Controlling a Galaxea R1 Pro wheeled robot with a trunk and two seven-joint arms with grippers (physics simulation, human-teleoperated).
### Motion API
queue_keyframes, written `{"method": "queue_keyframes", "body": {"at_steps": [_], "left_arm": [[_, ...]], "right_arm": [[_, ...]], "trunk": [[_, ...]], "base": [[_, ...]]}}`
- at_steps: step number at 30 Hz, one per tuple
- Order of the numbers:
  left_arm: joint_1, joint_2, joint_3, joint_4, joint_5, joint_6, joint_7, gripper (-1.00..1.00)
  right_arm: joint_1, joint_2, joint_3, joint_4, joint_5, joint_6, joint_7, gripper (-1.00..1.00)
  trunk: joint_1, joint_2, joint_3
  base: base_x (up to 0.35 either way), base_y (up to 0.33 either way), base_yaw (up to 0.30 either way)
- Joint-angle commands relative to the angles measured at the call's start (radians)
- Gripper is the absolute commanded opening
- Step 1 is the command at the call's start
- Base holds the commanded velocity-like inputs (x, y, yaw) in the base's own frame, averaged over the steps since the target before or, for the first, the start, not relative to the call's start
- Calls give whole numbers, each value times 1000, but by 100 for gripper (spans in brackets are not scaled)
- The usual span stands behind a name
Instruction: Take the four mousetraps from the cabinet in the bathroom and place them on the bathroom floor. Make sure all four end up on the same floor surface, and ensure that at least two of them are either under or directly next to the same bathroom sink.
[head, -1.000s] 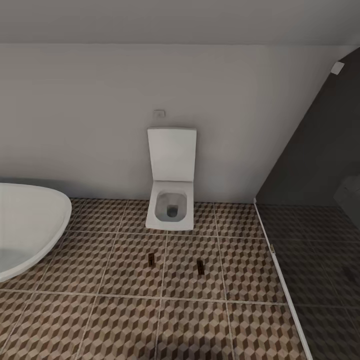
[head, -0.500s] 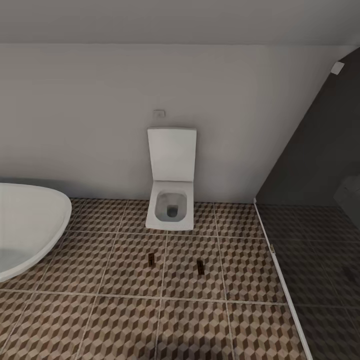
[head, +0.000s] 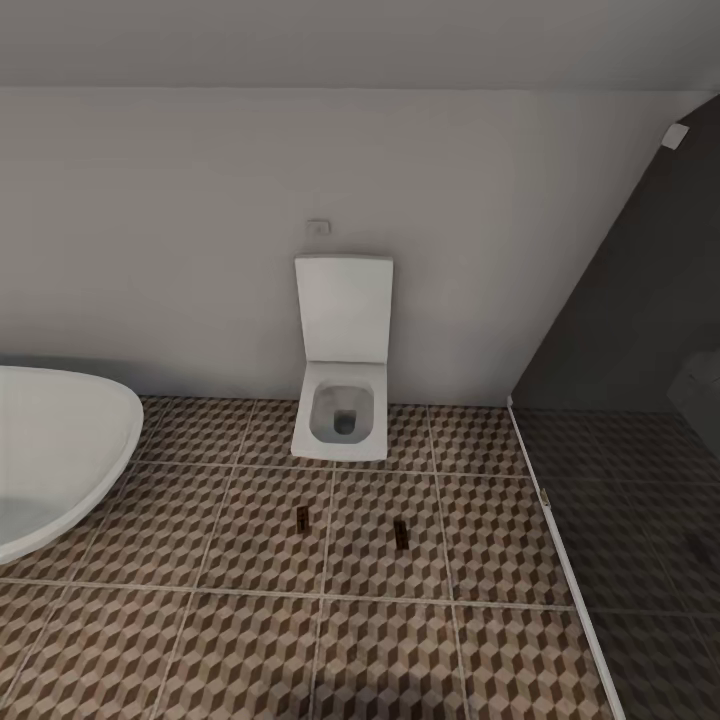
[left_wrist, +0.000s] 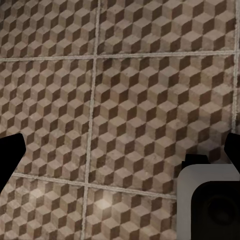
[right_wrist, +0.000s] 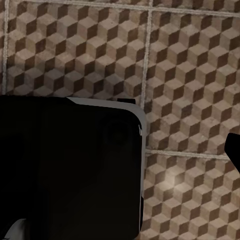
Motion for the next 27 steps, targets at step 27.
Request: {"method": "queue_keyframes", "body": {"at_steps": [27], "left_arm": [[-1, 0, -9, 3, 3, -4, 4, 100]], "right_arm": [[-1, 0, 3, 1, -4, -3, 4, 100]], "trunk": [[0, -2, -1]], "base": [[0, 0, 0]]}}
